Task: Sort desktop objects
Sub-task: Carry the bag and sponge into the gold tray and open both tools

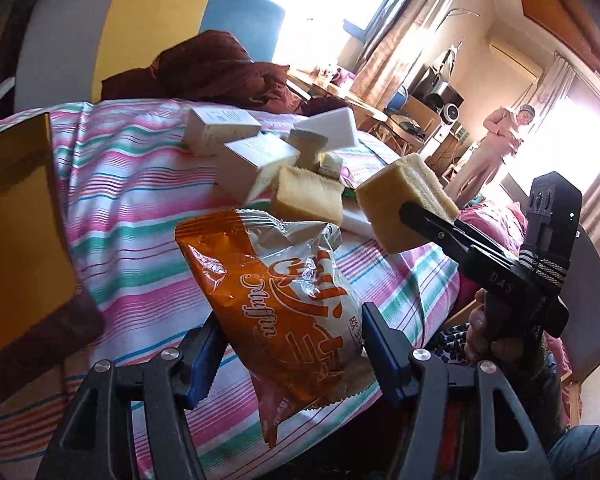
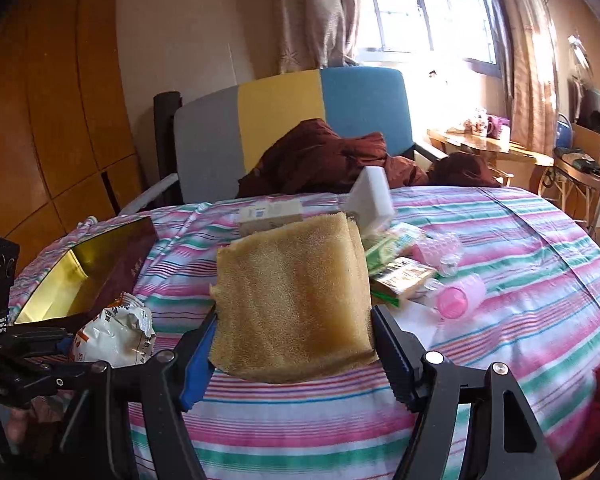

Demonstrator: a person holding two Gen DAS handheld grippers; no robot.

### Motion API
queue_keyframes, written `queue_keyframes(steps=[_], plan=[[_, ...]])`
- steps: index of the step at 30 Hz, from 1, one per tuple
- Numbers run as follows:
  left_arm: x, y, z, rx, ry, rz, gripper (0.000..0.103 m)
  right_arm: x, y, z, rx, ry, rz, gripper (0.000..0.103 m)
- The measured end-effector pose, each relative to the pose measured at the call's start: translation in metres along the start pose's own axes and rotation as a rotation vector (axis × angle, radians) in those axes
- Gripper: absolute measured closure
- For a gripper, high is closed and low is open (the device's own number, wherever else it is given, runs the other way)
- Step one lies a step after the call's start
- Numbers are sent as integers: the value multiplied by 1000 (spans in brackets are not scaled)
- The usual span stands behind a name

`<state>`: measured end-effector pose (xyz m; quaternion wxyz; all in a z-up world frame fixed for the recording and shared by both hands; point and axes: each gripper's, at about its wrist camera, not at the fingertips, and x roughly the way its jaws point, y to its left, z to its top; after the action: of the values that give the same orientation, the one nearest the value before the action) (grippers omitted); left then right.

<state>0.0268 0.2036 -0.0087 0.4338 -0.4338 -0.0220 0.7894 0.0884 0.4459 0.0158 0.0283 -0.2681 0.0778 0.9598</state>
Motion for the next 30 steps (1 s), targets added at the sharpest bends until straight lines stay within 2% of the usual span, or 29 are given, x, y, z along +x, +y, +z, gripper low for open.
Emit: queue_keyframes(steps=[3, 9, 17, 23, 30], plan=[[-29, 20, 1, -36, -56, 40, 37, 15, 31, 13, -34, 7, 76, 31], [-82, 80, 0, -116, -142, 197, 37, 56, 110, 35, -124, 67, 239, 31], [-124, 165, 1, -228, -198, 354, 37, 114, 203, 53, -206, 155, 369, 31], [-131, 219, 14, -258, -201, 434, 37, 167, 246, 73, -216, 240, 398, 31], [-126, 258, 41, -240, -150, 474, 37, 230, 280, 81, -249, 365, 343, 31]])
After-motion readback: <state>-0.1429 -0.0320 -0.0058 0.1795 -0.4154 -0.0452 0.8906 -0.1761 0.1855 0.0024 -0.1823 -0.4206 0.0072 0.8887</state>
